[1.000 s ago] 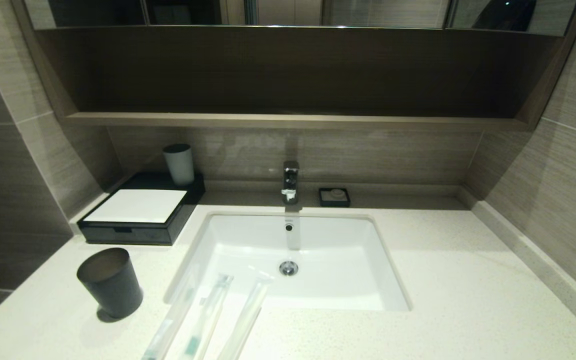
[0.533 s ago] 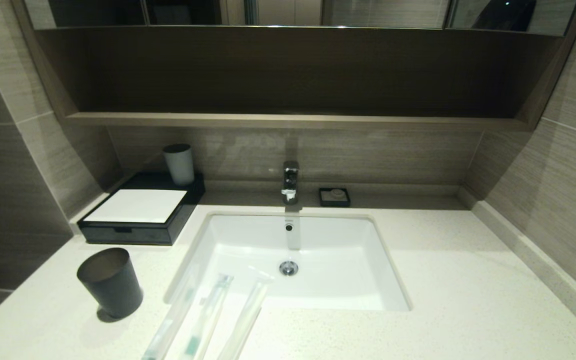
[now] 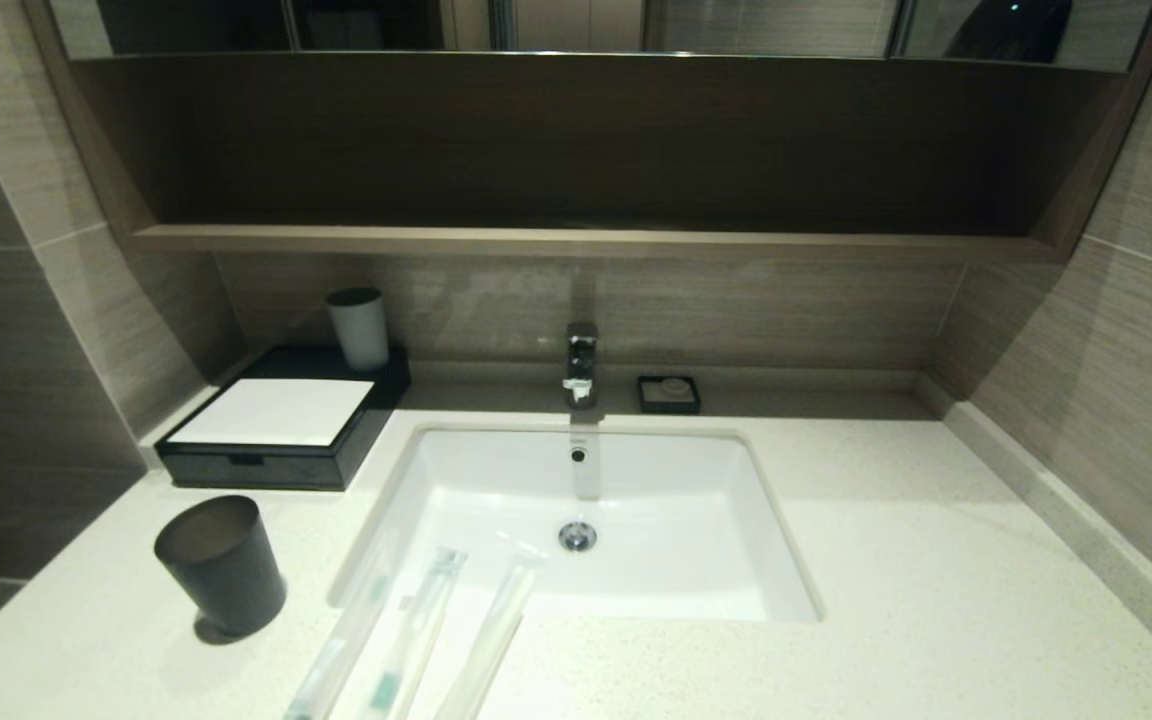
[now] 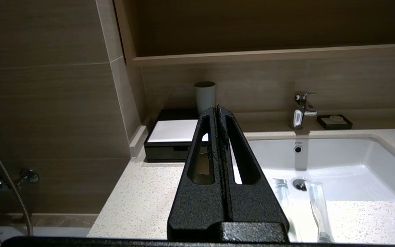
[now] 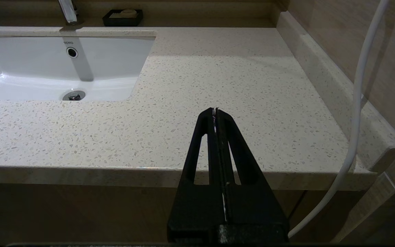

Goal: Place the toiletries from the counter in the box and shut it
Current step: Pick up the cup

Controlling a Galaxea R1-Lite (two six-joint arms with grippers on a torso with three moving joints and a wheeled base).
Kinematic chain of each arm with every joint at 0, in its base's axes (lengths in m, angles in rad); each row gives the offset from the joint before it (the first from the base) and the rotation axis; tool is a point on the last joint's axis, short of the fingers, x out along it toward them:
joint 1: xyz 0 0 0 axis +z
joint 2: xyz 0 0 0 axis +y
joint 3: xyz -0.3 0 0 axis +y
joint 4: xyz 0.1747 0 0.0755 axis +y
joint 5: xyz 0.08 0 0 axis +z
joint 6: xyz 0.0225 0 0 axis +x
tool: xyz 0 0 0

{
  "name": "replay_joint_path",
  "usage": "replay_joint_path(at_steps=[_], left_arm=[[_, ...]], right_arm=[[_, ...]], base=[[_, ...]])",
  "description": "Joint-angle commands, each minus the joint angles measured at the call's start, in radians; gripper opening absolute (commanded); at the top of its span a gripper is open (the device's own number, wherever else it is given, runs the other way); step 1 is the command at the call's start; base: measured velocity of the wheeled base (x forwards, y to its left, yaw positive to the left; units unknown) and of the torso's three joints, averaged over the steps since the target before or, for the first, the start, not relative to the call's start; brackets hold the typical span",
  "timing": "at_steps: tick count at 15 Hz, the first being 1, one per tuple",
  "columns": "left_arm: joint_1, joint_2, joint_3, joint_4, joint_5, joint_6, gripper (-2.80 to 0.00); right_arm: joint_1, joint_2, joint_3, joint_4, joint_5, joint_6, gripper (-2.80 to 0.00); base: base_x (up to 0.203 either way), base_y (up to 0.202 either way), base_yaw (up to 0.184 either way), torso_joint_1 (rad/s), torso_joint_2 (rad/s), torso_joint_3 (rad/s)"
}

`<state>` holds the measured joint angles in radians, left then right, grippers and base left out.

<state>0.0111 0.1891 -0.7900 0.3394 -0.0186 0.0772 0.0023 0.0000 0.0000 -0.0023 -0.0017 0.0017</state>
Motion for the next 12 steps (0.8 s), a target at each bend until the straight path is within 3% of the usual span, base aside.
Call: replay_joint_path(at_steps=[1,9,12], left_arm=[[0.007,0.131,-0.034,-0.003,0.003,-0.002,-2.80],[0.012,0.353,0.000,-0.091,0.007,-0.002,-2.80],[0.013,0.401,0.055,-0.091,0.043,-0.003,-2.80]], right_arm=[[0.001,0.000,0.002,-0.001,0.000,0.000,-2.80],[-0.001,0.000,0.002,-0.001,0.000,0.000,-2.80],[-0.001,-0.001,0.002,-0.001,0.000,0.000,-2.80]], base=[[0.000,0.000,0.000,0.000,0.00,0.000],[0.000,0.000,0.000,0.000,0.00,0.000],[0.000,0.000,0.000,0.000,0.00,0.000]])
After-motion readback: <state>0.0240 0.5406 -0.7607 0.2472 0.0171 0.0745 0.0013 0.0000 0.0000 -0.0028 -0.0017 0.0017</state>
